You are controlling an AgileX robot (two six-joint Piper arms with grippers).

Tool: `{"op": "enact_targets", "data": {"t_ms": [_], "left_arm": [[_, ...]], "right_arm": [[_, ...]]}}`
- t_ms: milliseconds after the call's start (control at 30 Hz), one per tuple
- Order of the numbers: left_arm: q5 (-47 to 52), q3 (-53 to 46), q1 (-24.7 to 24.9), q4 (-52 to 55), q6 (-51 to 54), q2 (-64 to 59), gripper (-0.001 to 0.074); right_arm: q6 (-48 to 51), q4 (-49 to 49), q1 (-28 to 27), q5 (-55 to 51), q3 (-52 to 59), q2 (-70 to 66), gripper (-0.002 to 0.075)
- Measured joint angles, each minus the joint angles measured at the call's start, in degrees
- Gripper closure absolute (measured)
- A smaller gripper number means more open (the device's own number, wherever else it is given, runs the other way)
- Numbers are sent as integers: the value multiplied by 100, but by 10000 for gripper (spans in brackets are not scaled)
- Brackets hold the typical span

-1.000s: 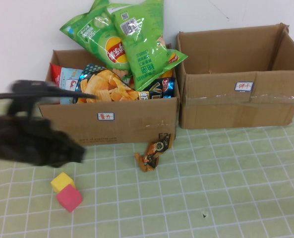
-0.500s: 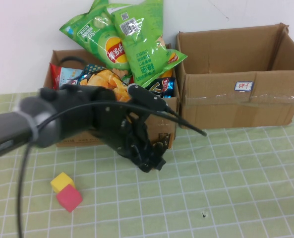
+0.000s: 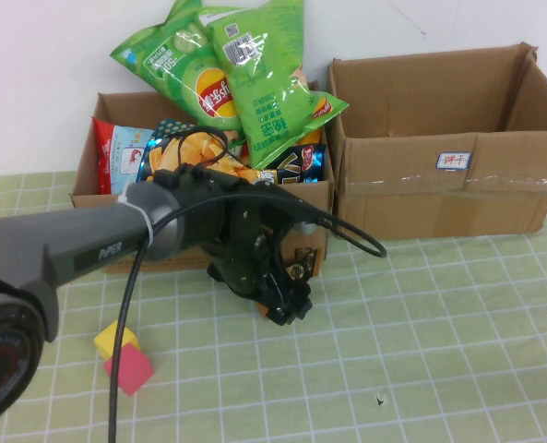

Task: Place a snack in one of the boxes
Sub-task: Pick up the biscuit

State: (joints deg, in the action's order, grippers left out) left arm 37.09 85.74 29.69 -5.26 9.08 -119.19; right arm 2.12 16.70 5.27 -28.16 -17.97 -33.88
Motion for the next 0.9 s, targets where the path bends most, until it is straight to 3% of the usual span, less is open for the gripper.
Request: {"op": "enact_targets", "data": {"t_ms": [267,667,900], "left_arm": [[0,9,0,0,-12,-92,137],[0,35,0,14,36,-92,623],[451,254,0,-398,36,-95,687]], "right_arm": [[38,0,0,0,0,0,728],[59,0,0,0,0,0,728],[59,0,0,0,0,0,728]]}}
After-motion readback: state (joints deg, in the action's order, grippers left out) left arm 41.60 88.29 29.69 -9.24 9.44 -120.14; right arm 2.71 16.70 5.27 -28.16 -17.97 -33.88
